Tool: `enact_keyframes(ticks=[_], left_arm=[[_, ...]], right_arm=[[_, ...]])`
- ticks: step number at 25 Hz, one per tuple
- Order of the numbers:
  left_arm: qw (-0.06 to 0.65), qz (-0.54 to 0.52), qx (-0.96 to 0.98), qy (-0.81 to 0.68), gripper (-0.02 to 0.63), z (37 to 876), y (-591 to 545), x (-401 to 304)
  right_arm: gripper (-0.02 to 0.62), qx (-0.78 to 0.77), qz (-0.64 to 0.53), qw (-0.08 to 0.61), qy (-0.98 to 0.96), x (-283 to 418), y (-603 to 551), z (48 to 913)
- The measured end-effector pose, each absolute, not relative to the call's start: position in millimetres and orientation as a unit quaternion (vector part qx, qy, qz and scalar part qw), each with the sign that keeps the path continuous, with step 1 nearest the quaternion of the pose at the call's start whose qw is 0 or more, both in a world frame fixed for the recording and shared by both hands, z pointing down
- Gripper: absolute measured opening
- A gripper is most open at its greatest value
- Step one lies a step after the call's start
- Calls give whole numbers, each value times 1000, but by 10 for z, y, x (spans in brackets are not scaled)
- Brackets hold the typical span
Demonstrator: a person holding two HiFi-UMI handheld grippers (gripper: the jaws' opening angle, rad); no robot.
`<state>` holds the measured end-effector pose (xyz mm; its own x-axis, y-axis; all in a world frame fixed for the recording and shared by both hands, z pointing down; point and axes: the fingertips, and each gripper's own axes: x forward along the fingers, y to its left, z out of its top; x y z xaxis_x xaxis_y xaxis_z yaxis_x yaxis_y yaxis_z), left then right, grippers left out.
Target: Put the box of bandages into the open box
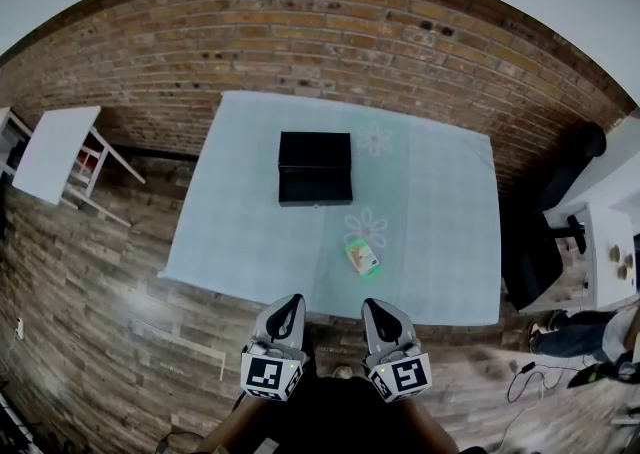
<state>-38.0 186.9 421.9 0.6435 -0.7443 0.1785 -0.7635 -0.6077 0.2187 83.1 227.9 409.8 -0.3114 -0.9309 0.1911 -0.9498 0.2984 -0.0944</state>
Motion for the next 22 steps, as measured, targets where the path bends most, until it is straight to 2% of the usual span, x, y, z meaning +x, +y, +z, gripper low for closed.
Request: enact_keyframes(ticks=[22], left_arm=[[152, 37, 928, -337, 0, 4353, 868, -480]], right_arm=[[2, 641, 117, 86, -754, 689, 1322, 4253]])
